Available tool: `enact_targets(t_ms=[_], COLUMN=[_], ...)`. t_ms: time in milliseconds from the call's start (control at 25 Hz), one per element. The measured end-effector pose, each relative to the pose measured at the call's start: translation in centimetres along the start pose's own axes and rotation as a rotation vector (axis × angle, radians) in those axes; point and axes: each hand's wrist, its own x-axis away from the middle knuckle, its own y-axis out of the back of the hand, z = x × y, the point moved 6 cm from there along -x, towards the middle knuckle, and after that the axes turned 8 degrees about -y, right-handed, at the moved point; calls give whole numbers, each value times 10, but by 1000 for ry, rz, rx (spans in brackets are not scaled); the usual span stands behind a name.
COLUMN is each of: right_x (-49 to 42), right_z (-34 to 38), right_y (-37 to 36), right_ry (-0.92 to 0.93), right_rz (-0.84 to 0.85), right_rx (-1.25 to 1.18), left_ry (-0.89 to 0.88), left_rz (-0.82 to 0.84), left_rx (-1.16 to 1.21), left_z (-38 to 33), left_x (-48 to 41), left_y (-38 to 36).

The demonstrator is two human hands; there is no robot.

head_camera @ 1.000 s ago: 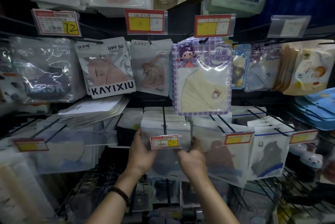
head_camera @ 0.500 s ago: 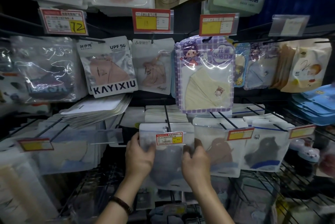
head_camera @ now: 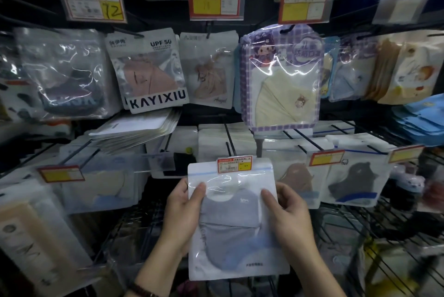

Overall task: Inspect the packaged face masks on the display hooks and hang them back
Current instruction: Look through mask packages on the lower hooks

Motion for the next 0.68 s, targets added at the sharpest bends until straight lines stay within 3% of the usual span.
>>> enact_targets(t_ms=[120, 200, 360, 480, 680], right_x=[17, 33, 63, 85, 82], right_z=[-15, -34, -97, -116, -98], right_y=[11, 19, 19, -3, 17], right_ry=[-125, -217, -475, -461, -380], right_rz=[132, 212, 80, 39, 55], right_rx=[-68, -60, -455, -582, -544], left_ry=[-43, -16, 123, 170, 241], left_rz=[-89, -242, -481, -391, -223], left_rx=[22, 95, 306, 387, 205], left_z=[12, 37, 83, 88, 62], left_x=[18, 34, 68, 91, 72], left_y=[4, 16, 22, 1, 40])
